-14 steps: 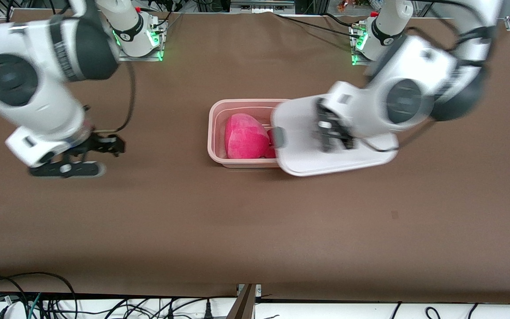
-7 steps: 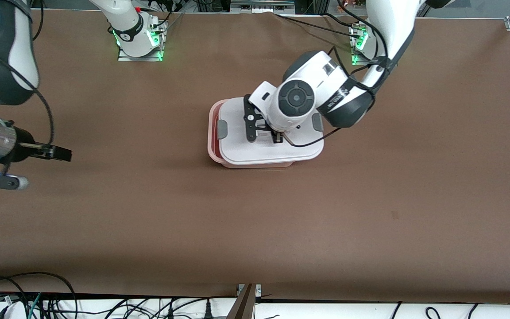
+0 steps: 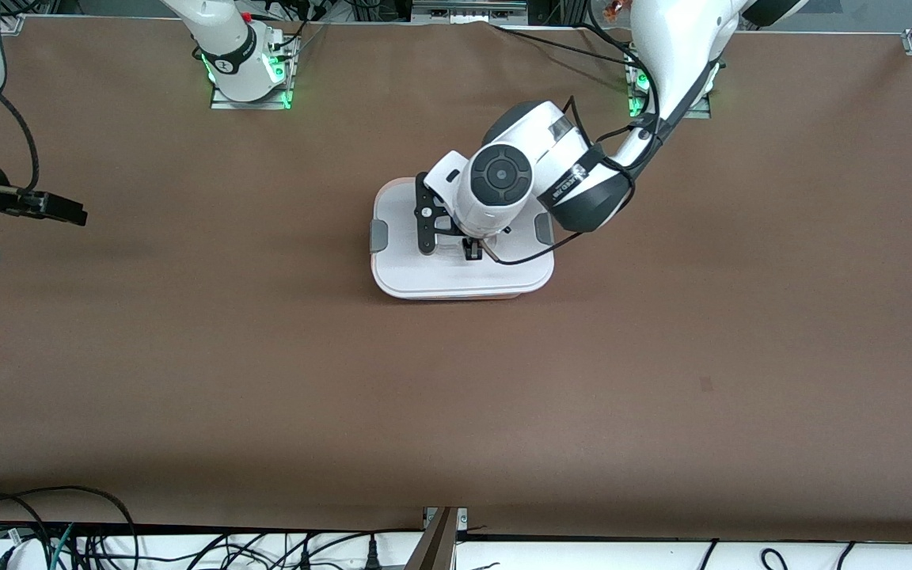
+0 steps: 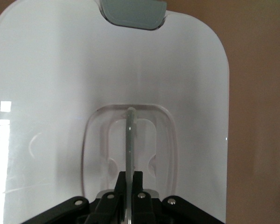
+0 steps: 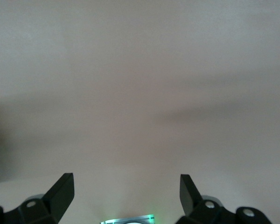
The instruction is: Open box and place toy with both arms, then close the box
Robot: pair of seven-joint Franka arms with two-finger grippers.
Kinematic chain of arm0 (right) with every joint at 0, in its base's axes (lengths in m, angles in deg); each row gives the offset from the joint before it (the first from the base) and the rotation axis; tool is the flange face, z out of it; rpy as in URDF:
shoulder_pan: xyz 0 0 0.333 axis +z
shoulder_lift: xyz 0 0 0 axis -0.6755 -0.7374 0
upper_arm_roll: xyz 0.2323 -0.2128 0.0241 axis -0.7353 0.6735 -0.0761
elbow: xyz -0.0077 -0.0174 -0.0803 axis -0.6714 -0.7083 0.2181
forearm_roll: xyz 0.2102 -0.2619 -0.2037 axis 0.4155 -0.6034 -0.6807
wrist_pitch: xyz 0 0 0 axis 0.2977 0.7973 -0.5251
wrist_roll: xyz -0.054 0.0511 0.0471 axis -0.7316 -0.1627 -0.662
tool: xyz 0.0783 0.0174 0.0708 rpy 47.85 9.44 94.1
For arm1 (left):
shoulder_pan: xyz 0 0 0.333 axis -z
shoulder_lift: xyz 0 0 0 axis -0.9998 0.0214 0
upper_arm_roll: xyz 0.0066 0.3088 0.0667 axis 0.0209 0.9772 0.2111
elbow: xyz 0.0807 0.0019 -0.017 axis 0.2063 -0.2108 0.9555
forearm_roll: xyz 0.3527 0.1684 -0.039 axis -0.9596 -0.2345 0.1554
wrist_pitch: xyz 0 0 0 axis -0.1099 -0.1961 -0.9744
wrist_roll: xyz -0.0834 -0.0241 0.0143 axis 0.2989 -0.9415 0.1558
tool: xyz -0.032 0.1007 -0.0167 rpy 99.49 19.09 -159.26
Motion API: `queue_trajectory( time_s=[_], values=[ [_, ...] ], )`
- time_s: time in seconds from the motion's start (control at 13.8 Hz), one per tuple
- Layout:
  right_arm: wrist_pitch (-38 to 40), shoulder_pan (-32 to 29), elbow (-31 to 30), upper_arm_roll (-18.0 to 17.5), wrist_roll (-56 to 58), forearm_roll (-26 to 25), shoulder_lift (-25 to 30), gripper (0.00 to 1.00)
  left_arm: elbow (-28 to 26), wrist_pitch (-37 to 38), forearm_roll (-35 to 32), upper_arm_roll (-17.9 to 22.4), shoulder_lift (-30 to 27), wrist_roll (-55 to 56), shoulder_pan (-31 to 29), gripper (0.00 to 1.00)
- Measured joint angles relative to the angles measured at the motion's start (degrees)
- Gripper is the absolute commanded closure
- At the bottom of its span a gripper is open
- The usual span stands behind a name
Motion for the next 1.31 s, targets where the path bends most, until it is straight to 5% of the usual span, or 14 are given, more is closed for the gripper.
queue_trajectory(
  time_s=[0.65,1.31],
  values=[
    [0.8,0.1,-1.6,-0.2,3.8,0.6,5.1,0.0,-0.7,0.0,-2.3,0.2,0.3,0.0,2.2,1.0],
    [2.2,0.0,0.2,0.1,6.2,2.8,3.4,0.0,-0.8,-0.3,-2.4,0.6,0.3,0.0,2.2,1.0]
  ],
)
